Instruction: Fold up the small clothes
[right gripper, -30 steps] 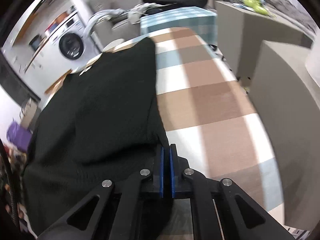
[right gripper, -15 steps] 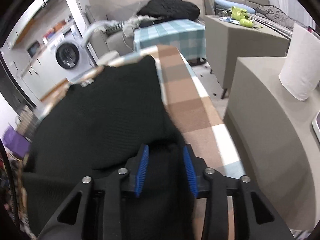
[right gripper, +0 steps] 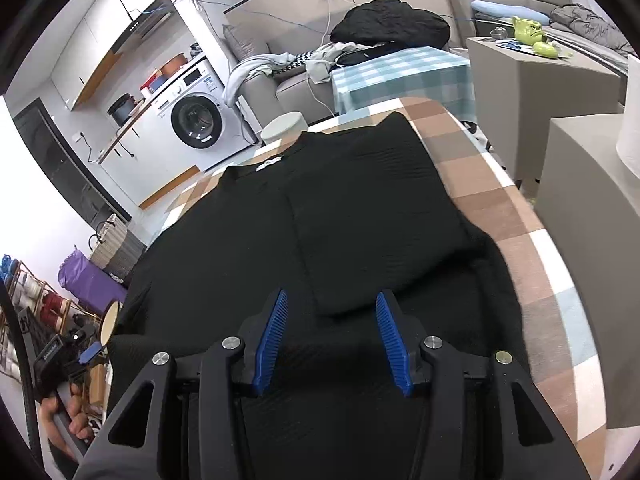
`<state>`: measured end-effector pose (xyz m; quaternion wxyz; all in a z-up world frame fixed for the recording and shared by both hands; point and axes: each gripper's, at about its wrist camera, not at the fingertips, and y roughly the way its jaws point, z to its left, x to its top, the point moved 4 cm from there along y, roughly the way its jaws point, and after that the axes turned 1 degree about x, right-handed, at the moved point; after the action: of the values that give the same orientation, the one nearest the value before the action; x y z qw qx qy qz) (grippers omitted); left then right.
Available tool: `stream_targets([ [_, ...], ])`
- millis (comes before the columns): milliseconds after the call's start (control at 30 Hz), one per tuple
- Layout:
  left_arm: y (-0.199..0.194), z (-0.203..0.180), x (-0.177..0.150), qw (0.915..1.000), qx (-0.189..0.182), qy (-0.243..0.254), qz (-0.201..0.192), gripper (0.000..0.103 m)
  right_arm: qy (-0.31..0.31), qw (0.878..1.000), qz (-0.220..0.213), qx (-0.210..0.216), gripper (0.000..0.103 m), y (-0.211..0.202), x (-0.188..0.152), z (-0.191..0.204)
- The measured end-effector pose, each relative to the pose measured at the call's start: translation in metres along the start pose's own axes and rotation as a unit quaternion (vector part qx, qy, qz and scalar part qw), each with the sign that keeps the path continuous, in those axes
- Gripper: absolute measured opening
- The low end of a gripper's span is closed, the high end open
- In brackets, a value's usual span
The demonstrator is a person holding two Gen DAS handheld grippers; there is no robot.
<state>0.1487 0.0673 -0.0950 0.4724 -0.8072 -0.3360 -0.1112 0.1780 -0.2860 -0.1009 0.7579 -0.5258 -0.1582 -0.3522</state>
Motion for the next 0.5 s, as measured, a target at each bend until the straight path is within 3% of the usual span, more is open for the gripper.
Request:
stream_targets([
  [167,0.033,0.015,0.0,0.9964,0.003,-0.071,0.047,0.072,0.009,1.0,0.003,0.015,0.048,0.005,-0.004,0.005],
  [467,0.046,0.063,0.024,0.9885,0.033,-0.148,-0.004,0.072,0.018,1.0,0.003,0.019,0.048,0.005,-0.007,0.002],
  [500,0.048,0.066,0.027,0.988,0.039,-0.149,-0.01,0.067,0.019,1.0,0.003,0.02,0.048,0.004,-0.008,0.002],
])
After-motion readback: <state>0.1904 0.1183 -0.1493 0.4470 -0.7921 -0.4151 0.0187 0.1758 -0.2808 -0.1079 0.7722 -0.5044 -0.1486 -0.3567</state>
